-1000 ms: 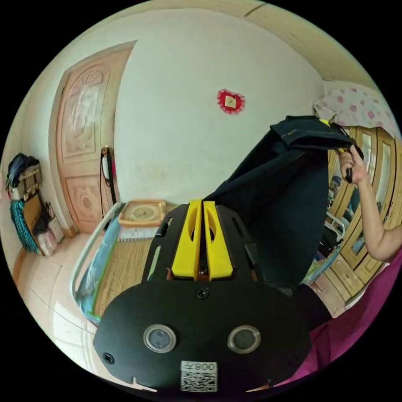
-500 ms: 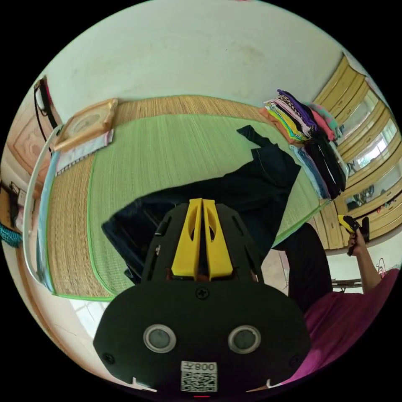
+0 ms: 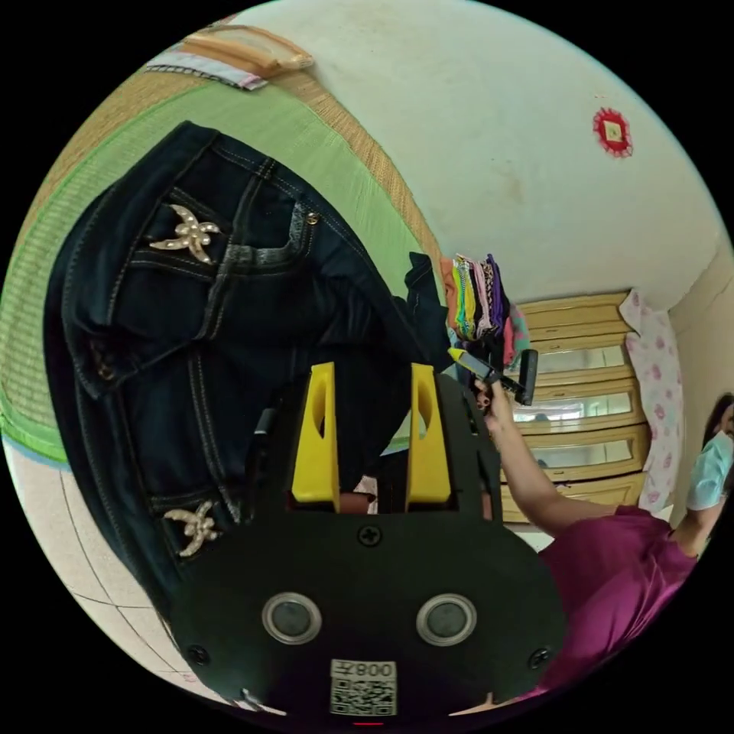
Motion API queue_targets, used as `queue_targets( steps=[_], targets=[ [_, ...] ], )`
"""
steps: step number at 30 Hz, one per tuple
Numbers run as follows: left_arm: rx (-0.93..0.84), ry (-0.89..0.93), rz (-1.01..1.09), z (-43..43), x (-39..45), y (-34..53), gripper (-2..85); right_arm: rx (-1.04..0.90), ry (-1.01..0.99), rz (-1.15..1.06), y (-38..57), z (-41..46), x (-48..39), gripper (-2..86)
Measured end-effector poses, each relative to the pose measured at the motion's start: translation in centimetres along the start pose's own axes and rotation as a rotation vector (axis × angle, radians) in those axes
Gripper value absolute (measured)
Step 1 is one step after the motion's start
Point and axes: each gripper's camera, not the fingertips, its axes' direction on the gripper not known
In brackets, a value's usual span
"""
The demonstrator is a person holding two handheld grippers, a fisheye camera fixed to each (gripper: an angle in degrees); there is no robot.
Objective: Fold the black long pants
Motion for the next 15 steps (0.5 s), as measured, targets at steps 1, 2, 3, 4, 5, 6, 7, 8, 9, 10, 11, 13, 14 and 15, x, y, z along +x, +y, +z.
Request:
queue_targets(
  steps=[1, 2, 3, 4, 5, 6, 7, 8, 9, 10, 11, 13, 14, 15],
  targets=[
    [-0.005, 0.021, -0.005, 0.8, -0.4, -0.5, 13.6, -0.038, 0.078, -0.026, -0.6, 1.4, -1.6, 8.4],
    [-0.019, 0.049, -0.015, 2.5, -1.3, -1.4, 13.8, -0.054, 0.109, -0.042, -0.8, 2.0, -2.2, 8.5],
    [-0.039, 0.063, -0.032, 4.2, -2.3, -2.2, 13.8, -0.074, 0.162, -0.07, -0.9, 3.0, -3.2, 8.4],
    [-0.044, 0.07, -0.044, 5.0, -2.9, -2.6, 13.8, -0.075, 0.202, -0.078, -0.9, 3.6, -3.8, 8.3],
    [-0.047, 0.095, -0.073, 6.5, -4.1, -3.1, 13.5, -0.074, 0.211, -0.078, -0.8, 3.8, -3.9, 8.2],
    [-0.051, 0.115, -0.1, 7.8, -5.3, -3.4, 13.1, -0.065, 0.214, -0.071, -0.8, 4.0, -3.8, 8.0],
    [-0.052, 0.117, -0.111, 8.4, -5.9, -3.6, 12.9, -0.05, 0.217, -0.059, -0.8, 4.0, -3.3, 7.7],
    [-0.054, 0.11, -0.122, 9.4, -6.8, -3.7, 12.3, -0.045, 0.217, -0.052, -0.9, 4.1, -3.0, 7.7],
    [-0.06, 0.101, -0.123, 10.3, -7.6, -3.7, 11.8, -0.043, 0.213, -0.041, -1.2, 4.3, -2.4, 7.9],
    [-0.061, 0.098, -0.122, 10.7, -8.0, -3.7, 11.5, -0.053, 0.21, -0.03, -1.7, 4.8, -1.7, 8.2],
    [-0.056, 0.091, -0.113, 11.1, -8.4, -3.5, 11.0, -0.059, 0.204, -0.025, -1.9, 5.2, -1.3, 8.3],
    [-0.041, 0.062, -0.079, 11.3, -8.7, -2.8, 10.0, -0.106, 0.169, -0.018, -2.3, 7.0, -0.1, 8.0],
    [-0.028, 0.012, -0.052, 11.1, -8.7, -2.1, 9.0, -0.121, 0.159, -0.015, -2.2, 7.4, 0.2, 7.6],
    [-0.031, -0.066, -0.022, 10.9, -8.8, -1.2, 7.8, -0.137, 0.136, -0.016, -1.9, 8.1, 0.5, 6.6]
  ],
)
